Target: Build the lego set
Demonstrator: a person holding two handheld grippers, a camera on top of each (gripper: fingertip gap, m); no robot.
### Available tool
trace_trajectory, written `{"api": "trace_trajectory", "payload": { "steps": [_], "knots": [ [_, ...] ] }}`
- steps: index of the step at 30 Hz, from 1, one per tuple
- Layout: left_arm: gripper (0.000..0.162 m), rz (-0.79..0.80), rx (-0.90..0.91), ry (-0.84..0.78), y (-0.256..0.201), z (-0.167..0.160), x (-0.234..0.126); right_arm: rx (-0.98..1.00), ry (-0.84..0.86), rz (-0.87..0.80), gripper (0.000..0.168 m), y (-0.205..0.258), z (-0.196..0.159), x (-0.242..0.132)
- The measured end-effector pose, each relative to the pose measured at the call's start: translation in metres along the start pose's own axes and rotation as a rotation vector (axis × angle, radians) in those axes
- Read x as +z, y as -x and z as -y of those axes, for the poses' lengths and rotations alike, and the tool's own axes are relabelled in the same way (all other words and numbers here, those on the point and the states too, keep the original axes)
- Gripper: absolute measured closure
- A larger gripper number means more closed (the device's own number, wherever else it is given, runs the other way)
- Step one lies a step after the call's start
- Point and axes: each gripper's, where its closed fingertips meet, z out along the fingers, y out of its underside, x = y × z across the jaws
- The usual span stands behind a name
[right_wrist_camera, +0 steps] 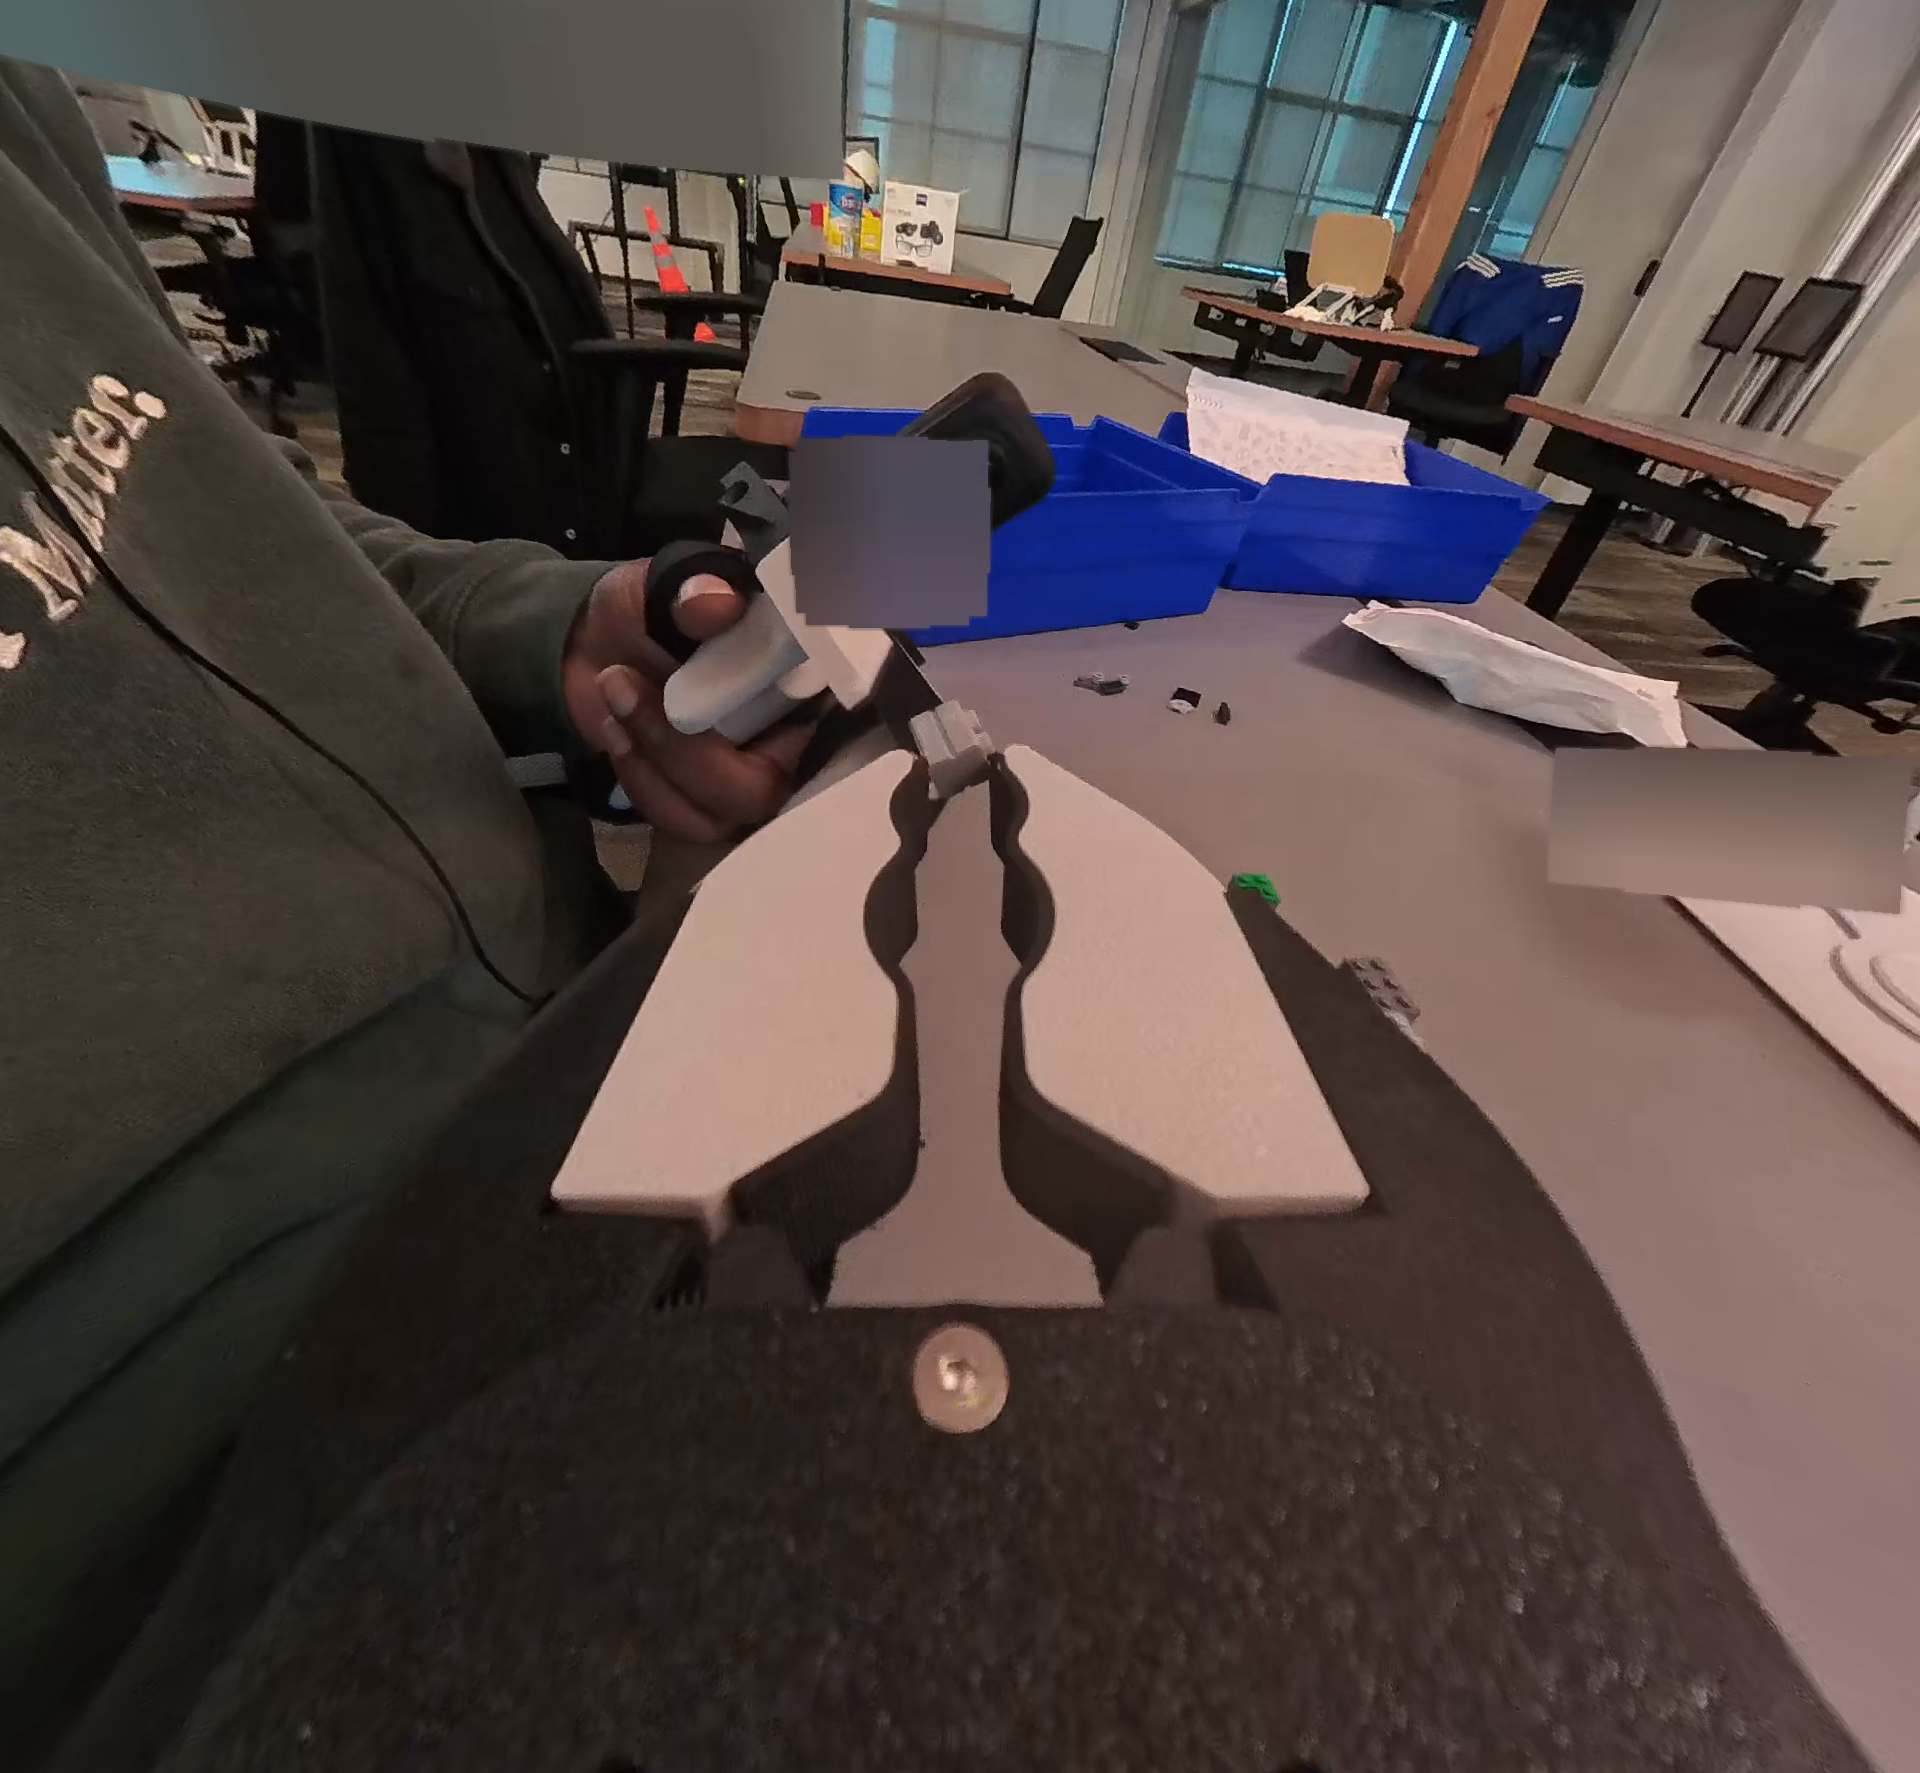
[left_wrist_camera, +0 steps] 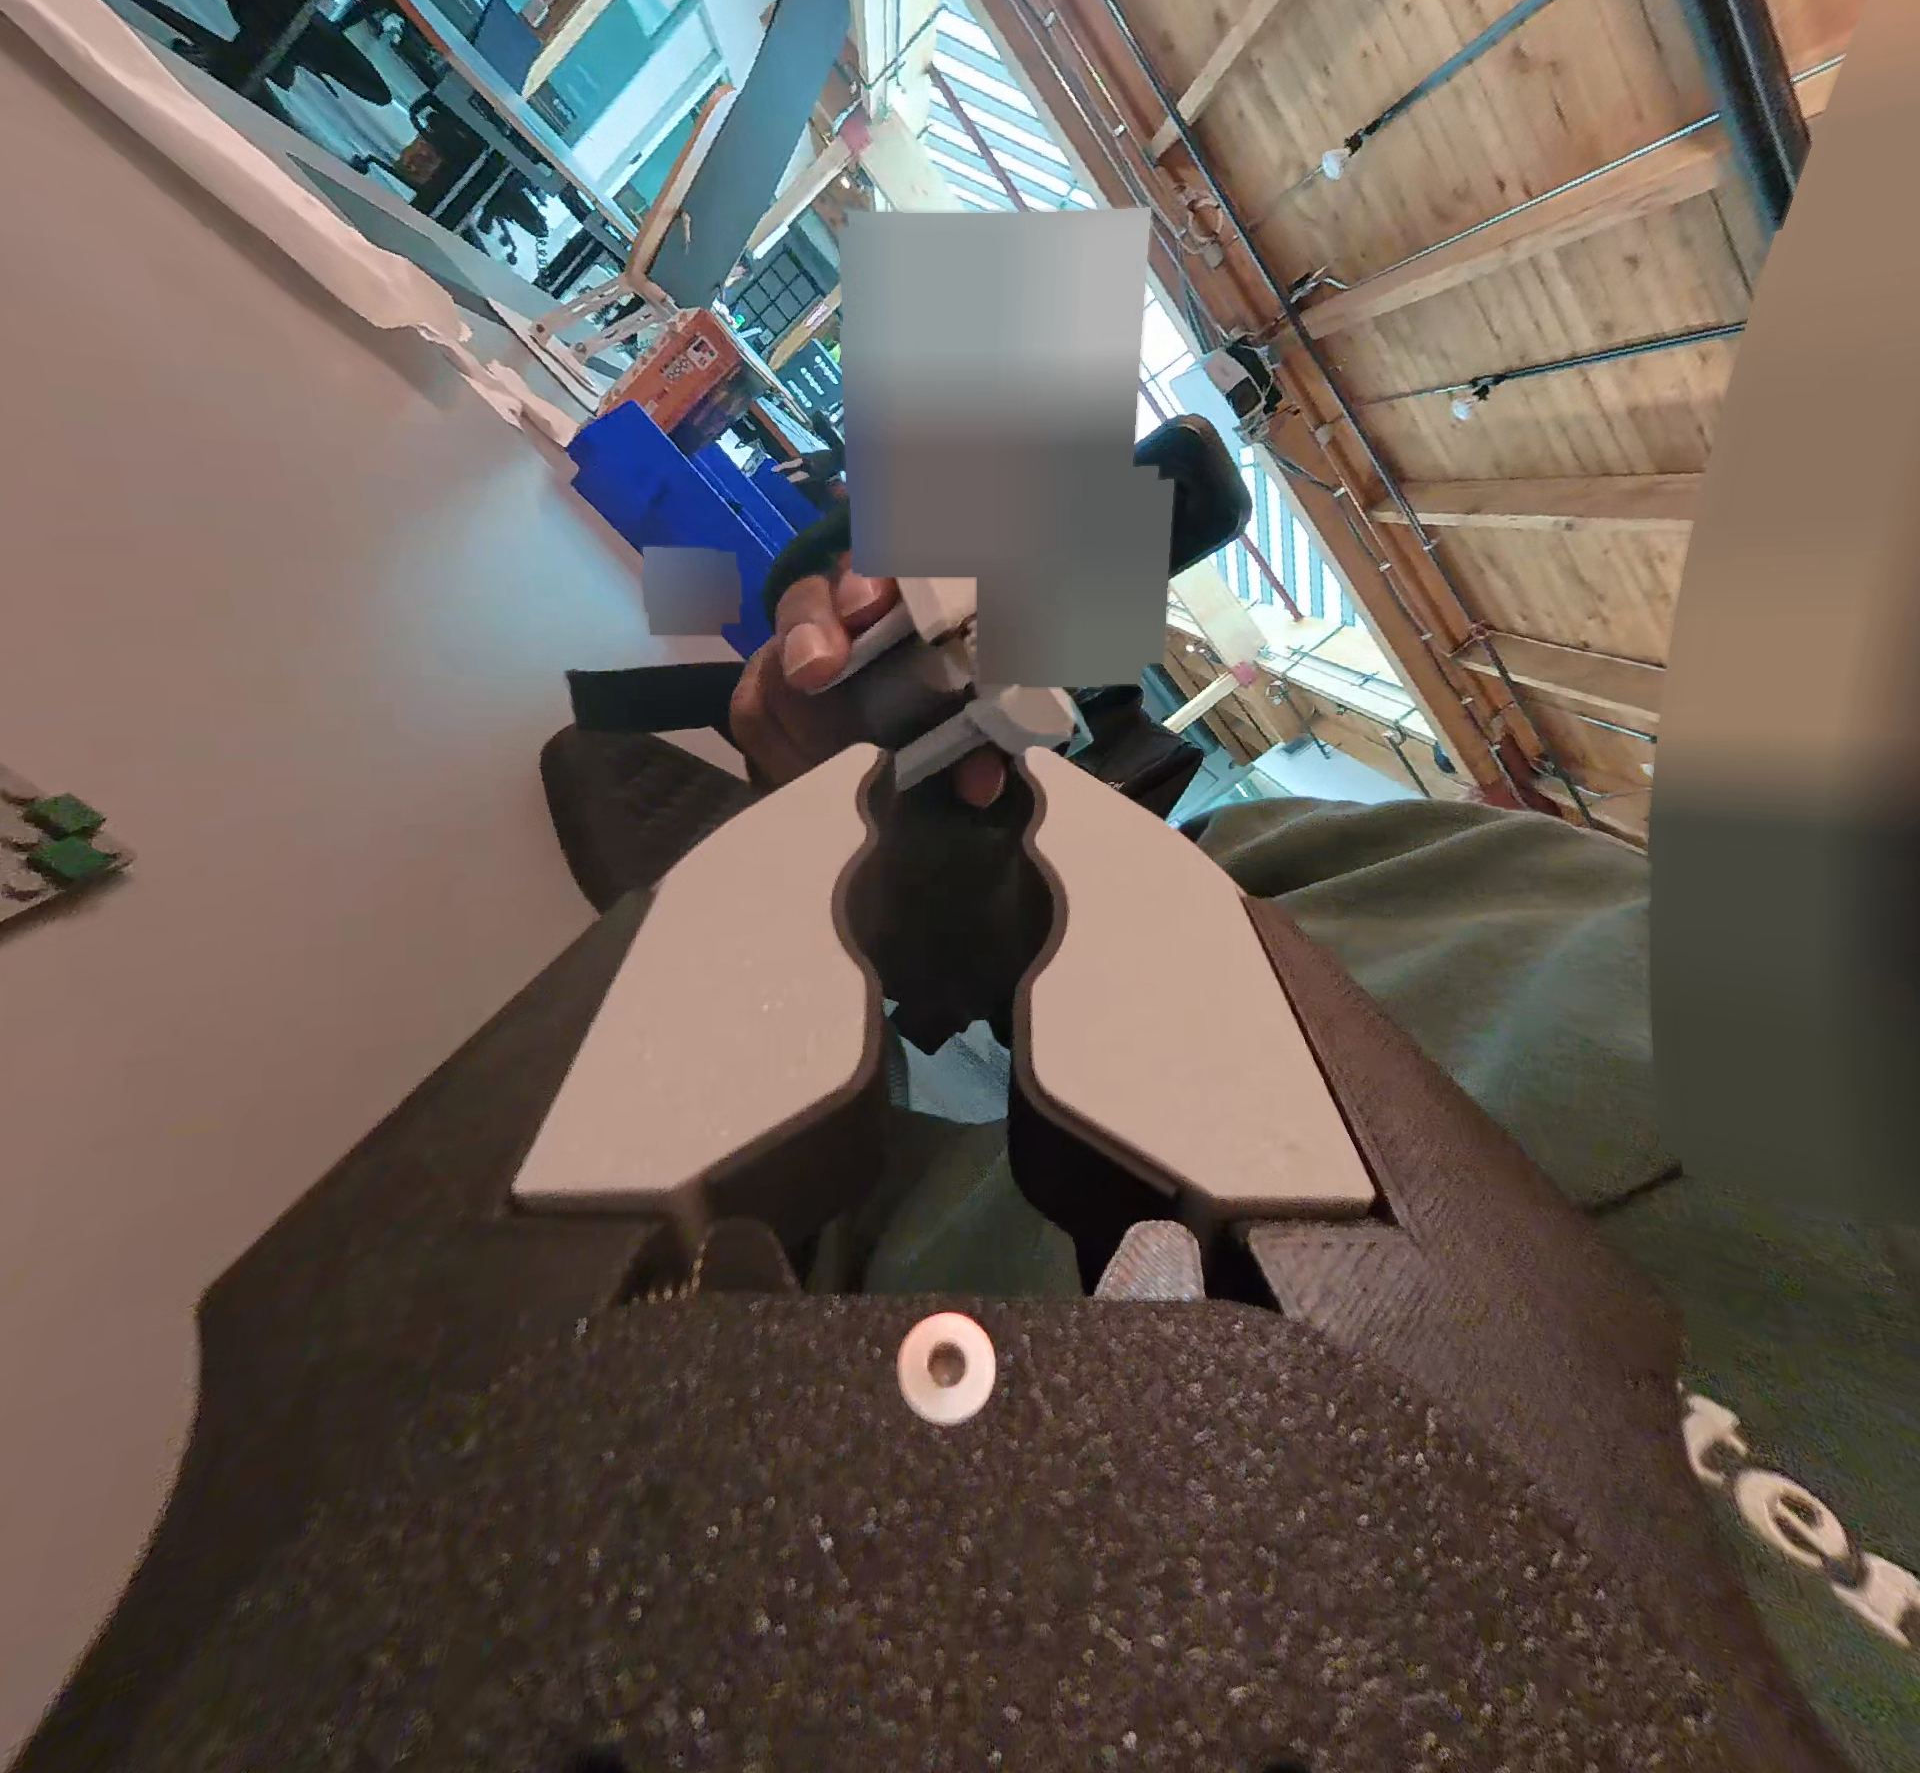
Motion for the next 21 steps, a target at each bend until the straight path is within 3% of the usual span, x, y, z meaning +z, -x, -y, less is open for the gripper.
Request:
{"api": "trace_trajectory", "payload": {
  "steps": [6,11,21],
  "knots": [
    [0.154,-0.010,-0.015,0.015,-0.001,0.000,0.012,-0.002,0.025,0.013,0.157,0.006,-0.009,0.011],
    [0.155,0.045,0.047,0.057,0.003,-0.002,0.008,0.014,0.038,0.014,0.157,0.005,-0.016,0.014],
    [0.155,0.139,0.411,0.291,0.015,0.001,-0.003,0.153,0.163,0.182,0.148,0.002,-0.018,0.022]
  ]
}}
